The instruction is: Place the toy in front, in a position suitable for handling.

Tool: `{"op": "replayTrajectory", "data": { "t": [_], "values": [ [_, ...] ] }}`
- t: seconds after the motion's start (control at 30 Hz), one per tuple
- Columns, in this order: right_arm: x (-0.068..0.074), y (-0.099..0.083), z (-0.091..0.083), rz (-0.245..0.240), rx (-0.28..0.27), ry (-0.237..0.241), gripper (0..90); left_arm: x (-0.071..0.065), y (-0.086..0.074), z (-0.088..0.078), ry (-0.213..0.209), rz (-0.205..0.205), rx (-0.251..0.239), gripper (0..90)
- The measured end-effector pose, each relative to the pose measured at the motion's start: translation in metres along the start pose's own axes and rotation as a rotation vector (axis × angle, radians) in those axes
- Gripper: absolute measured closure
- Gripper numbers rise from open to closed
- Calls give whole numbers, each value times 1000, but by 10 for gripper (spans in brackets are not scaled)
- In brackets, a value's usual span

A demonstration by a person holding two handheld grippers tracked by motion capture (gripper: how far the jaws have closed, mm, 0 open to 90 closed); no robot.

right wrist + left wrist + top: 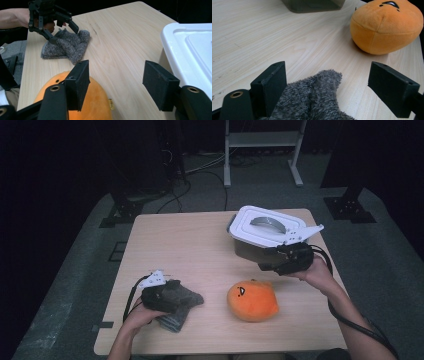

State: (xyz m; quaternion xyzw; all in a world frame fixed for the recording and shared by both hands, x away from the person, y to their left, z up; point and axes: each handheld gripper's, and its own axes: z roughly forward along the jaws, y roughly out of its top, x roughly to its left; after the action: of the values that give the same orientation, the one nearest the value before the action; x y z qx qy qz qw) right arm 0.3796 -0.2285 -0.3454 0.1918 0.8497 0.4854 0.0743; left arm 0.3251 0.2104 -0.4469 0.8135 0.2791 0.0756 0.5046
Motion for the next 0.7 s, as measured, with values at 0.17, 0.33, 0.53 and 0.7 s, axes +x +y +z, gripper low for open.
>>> {"op": "replayTrajectory", "data": {
  "t": [0.17,0.33,0.53,0.7],
  "values": [
    [-7,5,-2,-4,1,-8,367,0,0,0,0,-1,-1,137],
    [-12,9,-7,-9,3,-23,367,0,0,0,-1,0,2,134],
    [-18,13,-12,-8,3,-40,367,0,0,1,-3,-2,0,132],
    [-23,17,-13,-24,11,-49,367,-1,0,1,-5,6,4,132]
  ]
}}
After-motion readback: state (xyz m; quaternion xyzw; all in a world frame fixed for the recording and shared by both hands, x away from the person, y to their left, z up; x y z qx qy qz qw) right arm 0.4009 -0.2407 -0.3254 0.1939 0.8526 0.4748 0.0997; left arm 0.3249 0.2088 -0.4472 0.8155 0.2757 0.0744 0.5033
